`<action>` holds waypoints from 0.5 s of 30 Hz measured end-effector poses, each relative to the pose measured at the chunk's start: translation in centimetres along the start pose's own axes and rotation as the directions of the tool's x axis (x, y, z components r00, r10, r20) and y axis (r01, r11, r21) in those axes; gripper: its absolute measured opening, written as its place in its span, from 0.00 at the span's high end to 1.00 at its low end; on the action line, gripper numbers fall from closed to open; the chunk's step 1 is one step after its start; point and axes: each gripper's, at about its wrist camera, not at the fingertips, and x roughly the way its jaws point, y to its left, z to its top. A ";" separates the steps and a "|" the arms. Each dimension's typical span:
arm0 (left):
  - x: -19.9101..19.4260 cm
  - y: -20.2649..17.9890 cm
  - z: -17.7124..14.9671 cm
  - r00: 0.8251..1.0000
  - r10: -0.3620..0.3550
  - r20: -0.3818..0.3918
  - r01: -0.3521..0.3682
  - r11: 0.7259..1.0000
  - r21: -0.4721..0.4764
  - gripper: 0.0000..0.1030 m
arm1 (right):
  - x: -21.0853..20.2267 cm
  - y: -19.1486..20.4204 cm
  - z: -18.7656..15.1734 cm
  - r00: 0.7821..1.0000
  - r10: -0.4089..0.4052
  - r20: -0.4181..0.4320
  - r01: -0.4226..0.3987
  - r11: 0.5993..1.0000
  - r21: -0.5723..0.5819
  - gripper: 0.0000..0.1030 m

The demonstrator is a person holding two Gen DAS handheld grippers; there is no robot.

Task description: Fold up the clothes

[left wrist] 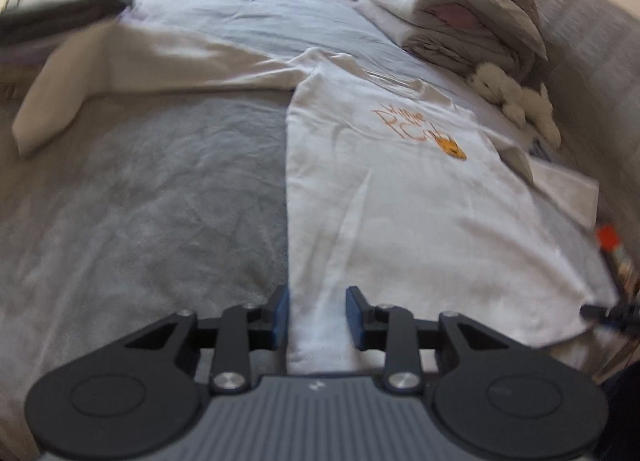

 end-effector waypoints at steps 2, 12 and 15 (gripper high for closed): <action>0.1 -0.2 0.0 1.000 -0.006 -0.013 0.006 1.000 0.015 0.96 | 0.5 0.5 -0.3 1.000 -0.016 0.019 0.016 1.000 -0.020 0.76; -3.1 1.0 1.6 0.998 -0.058 0.001 0.058 0.996 -0.072 0.97 | -4.6 1.6 1.5 0.993 0.008 0.119 -0.002 0.999 -0.045 0.92; -1.3 0.8 0.7 0.999 -0.011 -0.046 0.009 0.999 -0.044 0.97 | -2.1 1.6 1.1 0.999 -0.035 0.032 0.037 0.997 -0.061 0.92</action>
